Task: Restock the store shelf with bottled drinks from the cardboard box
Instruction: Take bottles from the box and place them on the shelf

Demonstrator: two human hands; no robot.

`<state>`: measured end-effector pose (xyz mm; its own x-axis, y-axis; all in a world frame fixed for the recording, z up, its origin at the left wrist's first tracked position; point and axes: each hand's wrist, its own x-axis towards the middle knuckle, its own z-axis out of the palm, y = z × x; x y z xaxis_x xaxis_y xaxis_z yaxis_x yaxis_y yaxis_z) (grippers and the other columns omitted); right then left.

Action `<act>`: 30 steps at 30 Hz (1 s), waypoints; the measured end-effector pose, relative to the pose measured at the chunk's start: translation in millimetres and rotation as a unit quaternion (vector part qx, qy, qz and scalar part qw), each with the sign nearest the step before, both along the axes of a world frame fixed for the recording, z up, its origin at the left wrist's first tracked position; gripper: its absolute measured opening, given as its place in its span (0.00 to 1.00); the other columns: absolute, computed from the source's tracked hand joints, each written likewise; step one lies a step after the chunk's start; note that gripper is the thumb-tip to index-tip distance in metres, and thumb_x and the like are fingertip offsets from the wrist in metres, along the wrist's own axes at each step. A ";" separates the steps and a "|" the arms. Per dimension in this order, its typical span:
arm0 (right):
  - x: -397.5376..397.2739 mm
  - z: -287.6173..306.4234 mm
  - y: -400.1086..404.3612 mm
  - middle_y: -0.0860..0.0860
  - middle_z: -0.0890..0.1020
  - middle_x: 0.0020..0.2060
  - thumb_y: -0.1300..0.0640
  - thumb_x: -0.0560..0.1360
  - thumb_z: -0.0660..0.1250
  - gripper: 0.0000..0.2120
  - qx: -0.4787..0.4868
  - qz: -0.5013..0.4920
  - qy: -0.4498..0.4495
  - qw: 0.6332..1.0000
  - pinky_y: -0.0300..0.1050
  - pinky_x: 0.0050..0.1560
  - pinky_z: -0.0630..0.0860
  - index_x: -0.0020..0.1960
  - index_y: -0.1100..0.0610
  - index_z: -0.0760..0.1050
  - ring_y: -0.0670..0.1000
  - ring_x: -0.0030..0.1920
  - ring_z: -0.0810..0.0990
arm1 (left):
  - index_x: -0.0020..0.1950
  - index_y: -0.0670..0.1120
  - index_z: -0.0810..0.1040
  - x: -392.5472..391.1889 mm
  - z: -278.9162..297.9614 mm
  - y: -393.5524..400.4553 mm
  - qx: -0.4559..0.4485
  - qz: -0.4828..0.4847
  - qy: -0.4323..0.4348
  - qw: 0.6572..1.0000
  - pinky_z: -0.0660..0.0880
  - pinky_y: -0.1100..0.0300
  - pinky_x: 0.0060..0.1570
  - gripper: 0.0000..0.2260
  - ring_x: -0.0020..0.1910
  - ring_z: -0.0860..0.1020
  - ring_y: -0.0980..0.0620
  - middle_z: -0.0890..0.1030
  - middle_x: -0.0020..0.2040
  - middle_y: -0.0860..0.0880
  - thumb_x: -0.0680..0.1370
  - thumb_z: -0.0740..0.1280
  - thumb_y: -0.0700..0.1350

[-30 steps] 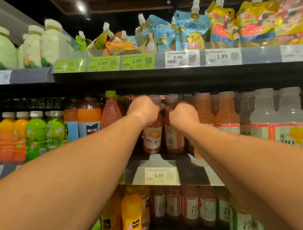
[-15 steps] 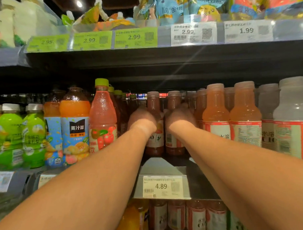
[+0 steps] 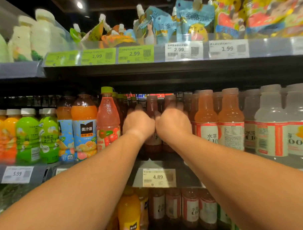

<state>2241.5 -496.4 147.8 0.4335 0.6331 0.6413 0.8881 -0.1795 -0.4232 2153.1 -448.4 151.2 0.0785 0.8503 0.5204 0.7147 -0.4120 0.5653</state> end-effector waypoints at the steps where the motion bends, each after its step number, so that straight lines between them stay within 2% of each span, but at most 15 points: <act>1: -7.0 1.3 -15.1 0.56 0.74 0.61 0.46 0.80 0.61 0.20 0.024 0.004 0.005 1.000 0.52 0.53 0.76 0.66 0.58 0.70 0.58 0.60 0.75 | 0.64 0.44 0.75 -5.8 1.7 -12.3 0.010 -0.005 -0.014 1.000 0.73 0.53 0.49 0.22 0.59 0.77 0.41 0.77 0.62 0.41 0.77 0.65 0.57; 4: -24.0 3.1 -56.3 0.55 0.70 0.63 0.42 0.80 0.59 0.25 0.055 0.019 0.007 0.998 0.53 0.54 0.73 0.70 0.58 0.64 0.58 0.63 0.71 | 0.73 0.47 0.67 -25.3 3.7 -53.6 0.052 -0.019 -0.009 0.998 0.73 0.51 0.55 0.27 0.64 0.74 0.41 0.71 0.69 0.43 0.78 0.63 0.60; 6: -31.9 2.4 -87.2 0.55 0.69 0.63 0.41 0.79 0.59 0.26 0.054 0.019 0.008 0.998 0.54 0.55 0.73 0.70 0.58 0.64 0.58 0.63 0.71 | 0.75 0.49 0.65 -39.2 3.3 -83.5 0.064 -0.033 0.016 0.997 0.72 0.51 0.58 0.28 0.66 0.72 0.41 0.70 0.70 0.43 0.78 0.62 0.60; 10: -47.1 -6.0 -151.7 0.56 0.69 0.64 0.41 0.79 0.58 0.27 0.042 0.013 0.012 0.999 0.55 0.58 0.72 0.70 0.57 0.63 0.59 0.64 0.71 | 0.74 0.48 0.66 -72.3 -6.9 -141.6 0.064 -0.034 0.058 0.996 0.70 0.51 0.62 0.30 0.67 0.71 0.42 0.71 0.70 0.43 0.77 0.64 0.62; 16: -70.2 -51.9 -245.5 0.55 0.71 0.62 0.41 0.79 0.58 0.25 0.014 0.009 0.035 0.999 0.56 0.56 0.74 0.68 0.56 0.65 0.58 0.61 0.74 | 0.72 0.46 0.69 -121.5 -53.4 -215.8 0.069 -0.029 0.101 0.992 0.70 0.50 0.63 0.30 0.66 0.72 0.42 0.75 0.67 0.43 0.76 0.65 0.63; 20: -87.3 -110.0 -297.2 0.58 0.71 0.62 0.41 0.79 0.58 0.25 -0.047 0.005 0.058 0.997 0.58 0.56 0.74 0.67 0.59 0.66 0.63 0.60 0.75 | 0.69 0.48 0.72 -150.0 -113.4 -262.6 0.018 -0.047 0.102 0.994 0.73 0.50 0.60 0.27 0.64 0.74 0.41 0.77 0.65 0.44 0.76 0.65 0.62; 23: -101.7 -160.6 -333.3 0.59 0.70 0.63 0.41 0.79 0.58 0.26 -0.090 0.008 0.062 0.994 0.57 0.56 0.72 0.67 0.60 0.65 0.64 0.60 0.74 | 0.70 0.46 0.72 -166.8 -173.0 -294.9 -0.034 -0.044 0.131 0.990 0.72 0.51 0.61 0.28 0.65 0.74 0.40 0.76 0.66 0.42 0.76 0.65 0.62; 27: -122.8 -239.5 -374.3 0.58 0.71 0.61 0.42 0.79 0.60 0.25 -0.144 0.015 0.085 0.986 0.54 0.53 0.72 0.65 0.60 0.67 0.63 0.59 0.75 | 0.69 0.47 0.72 -181.3 -256.0 -334.6 -0.109 -0.061 0.129 0.984 0.73 0.51 0.58 0.26 0.62 0.75 0.41 0.78 0.64 0.43 0.77 0.65 0.61; 30: -140.6 -311.4 -397.1 0.59 0.71 0.62 0.42 0.79 0.59 0.25 -0.203 0.024 0.083 0.975 0.54 0.53 0.72 0.66 0.60 0.66 0.64 0.59 0.75 | 0.74 0.45 0.68 -187.5 -319.4 -357.9 -0.165 -0.055 0.162 0.971 0.73 0.49 0.59 0.30 0.65 0.74 0.40 0.75 0.68 0.42 0.78 0.63 0.62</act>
